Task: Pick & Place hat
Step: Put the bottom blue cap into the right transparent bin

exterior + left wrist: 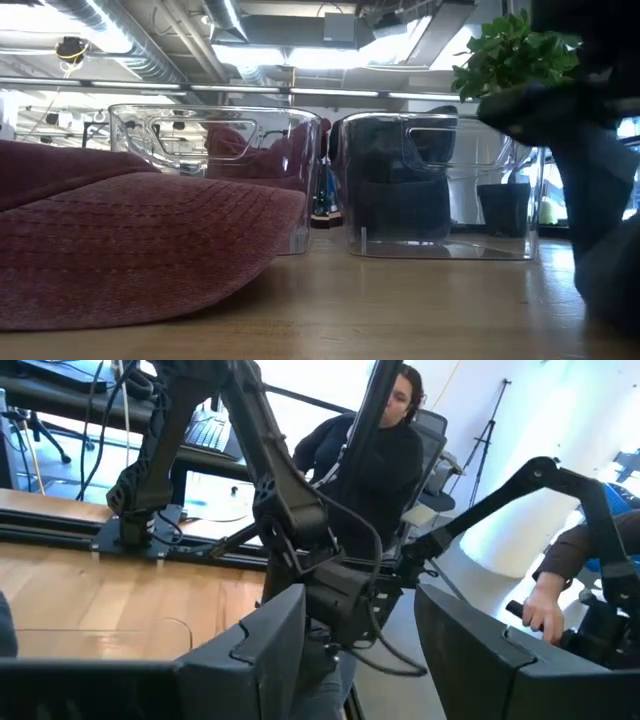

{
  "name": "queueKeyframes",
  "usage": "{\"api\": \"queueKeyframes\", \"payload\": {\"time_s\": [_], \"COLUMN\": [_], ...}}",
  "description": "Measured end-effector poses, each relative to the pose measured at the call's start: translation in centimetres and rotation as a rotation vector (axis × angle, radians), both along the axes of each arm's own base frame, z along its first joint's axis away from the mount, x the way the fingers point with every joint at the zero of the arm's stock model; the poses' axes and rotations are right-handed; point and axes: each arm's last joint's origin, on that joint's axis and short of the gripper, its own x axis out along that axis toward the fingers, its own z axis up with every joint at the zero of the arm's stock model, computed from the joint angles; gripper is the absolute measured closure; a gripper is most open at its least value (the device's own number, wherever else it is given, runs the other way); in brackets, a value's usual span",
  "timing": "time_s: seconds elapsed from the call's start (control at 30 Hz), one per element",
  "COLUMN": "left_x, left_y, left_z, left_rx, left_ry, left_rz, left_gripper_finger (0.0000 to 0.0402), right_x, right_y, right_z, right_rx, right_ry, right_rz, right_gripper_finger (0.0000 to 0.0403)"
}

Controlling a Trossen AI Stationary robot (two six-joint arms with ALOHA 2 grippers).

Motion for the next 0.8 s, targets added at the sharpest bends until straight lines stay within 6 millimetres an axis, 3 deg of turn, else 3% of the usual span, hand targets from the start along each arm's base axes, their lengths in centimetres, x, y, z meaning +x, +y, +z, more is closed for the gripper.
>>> {"api": "queueKeyframes", "payload": {"time_s": [0.17, 0.47, 0.63, 0.8], "left_x": [0.0, 0.0, 0.0, 0.0], "left_y": [0.0, 0.0, 0.0, 0.0], "left_z": [0.0, 0.0, 0.0, 0.0], "left_rx": [0.000, 0.002, 0.001, 0.001], "left_ry": [0.000, 0.000, 0.000, 0.000], "left_rz": [0.003, 0.005, 0.005, 0.005], "left_gripper_finger": [0.0217, 0.0217, 0.0217, 0.0217], "right_x": [0.0, -0.1, -0.4, -0.9], "right_y": [0.0, -0.1, -0.4, -0.7], "right_z": [-0.3, -0.2, 0.7, 4.1], "right_rx": [-0.005, -0.010, 0.011, 0.098], "right_ry": [0.014, 0.018, 0.017, -0.052], "right_rz": [-0.001, -0.017, -0.063, -0.131], "right_gripper_finger": [0.0230, 0.0366, 0.0371, 0.0371]}}
